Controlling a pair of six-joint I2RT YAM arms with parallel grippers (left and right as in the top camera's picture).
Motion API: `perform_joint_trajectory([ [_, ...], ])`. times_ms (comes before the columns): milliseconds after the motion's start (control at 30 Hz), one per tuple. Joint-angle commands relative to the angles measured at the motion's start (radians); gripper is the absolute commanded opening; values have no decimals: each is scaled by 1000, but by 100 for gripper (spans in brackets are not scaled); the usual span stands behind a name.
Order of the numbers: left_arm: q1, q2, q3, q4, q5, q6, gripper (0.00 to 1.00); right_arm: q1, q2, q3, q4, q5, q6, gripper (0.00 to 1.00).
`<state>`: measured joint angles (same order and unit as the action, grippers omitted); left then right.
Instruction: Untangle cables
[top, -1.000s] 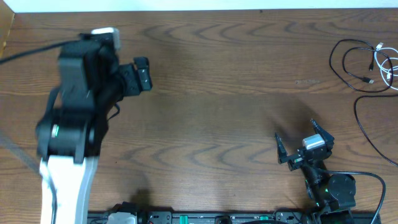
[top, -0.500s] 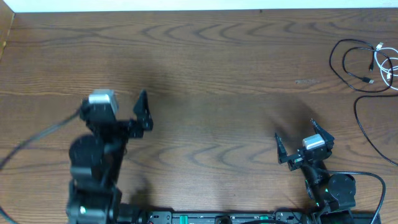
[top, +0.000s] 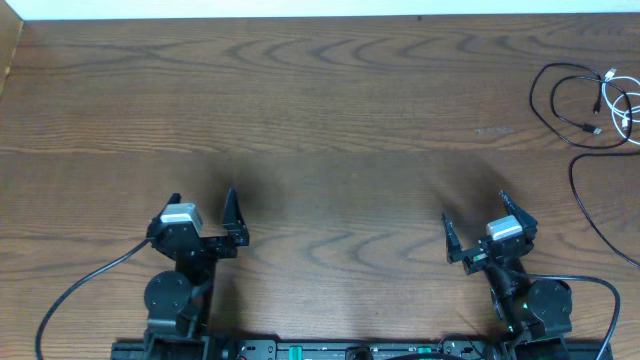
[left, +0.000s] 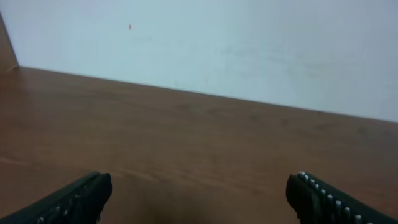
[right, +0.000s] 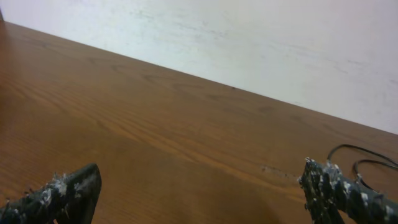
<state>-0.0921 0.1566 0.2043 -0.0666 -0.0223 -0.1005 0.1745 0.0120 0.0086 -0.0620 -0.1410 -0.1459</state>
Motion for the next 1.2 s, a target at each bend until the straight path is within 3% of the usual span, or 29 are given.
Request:
perform_joint_trajectory([
  [0,4,-43,-62,39,-16,46,95,9,-6,-3,-2,4,10,99],
  [233,4,-128,-198,166,-17,118,95,9,-6,-3,-2,5,10,99],
  [533,4,-155,-201,-7,-16,149,95,9,-6,-3,-2,5,11,99],
  [1167,4,-151,-200,-4,-15,149,95,9,-6,-3,-2,5,10,99],
])
